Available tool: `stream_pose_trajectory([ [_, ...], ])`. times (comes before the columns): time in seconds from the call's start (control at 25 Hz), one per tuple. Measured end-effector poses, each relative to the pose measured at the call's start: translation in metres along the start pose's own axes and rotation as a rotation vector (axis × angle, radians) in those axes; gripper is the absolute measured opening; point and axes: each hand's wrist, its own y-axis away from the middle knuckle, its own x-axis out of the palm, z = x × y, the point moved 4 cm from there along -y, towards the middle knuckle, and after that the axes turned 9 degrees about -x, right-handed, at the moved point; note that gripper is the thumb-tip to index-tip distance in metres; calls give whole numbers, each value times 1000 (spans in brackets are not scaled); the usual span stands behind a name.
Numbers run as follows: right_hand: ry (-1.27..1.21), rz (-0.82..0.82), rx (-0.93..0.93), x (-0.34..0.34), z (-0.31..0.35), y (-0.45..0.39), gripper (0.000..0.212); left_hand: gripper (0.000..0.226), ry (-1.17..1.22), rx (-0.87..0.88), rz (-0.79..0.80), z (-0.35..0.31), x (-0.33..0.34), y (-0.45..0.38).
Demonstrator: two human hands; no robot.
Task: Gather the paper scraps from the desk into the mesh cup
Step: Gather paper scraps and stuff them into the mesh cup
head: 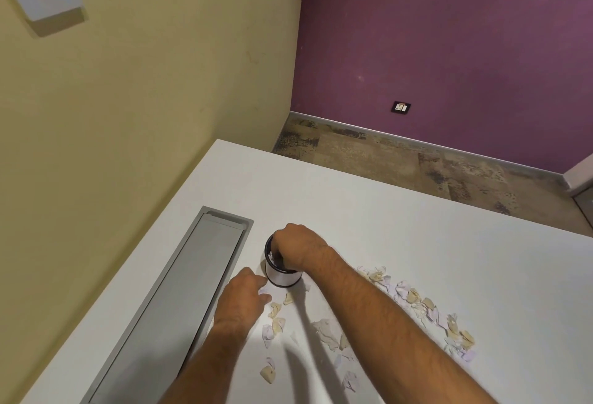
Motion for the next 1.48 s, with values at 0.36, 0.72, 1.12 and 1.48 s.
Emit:
stream_pose_trajectory([
  [0.36,-344,-551,315,22,-71,77,27,50,-31,64,8,0,8,21],
  [0.72,-290,-246,152,124,-25,84,38,56,-229,285,74,-9,28,48],
  [1.12,-406,-469,204,128,-33,140,52,85,-220,325,192,-2,23,62],
  [1.48,-352,-84,195,138,-30,127,100,85,-352,281,281,-20,44,68],
])
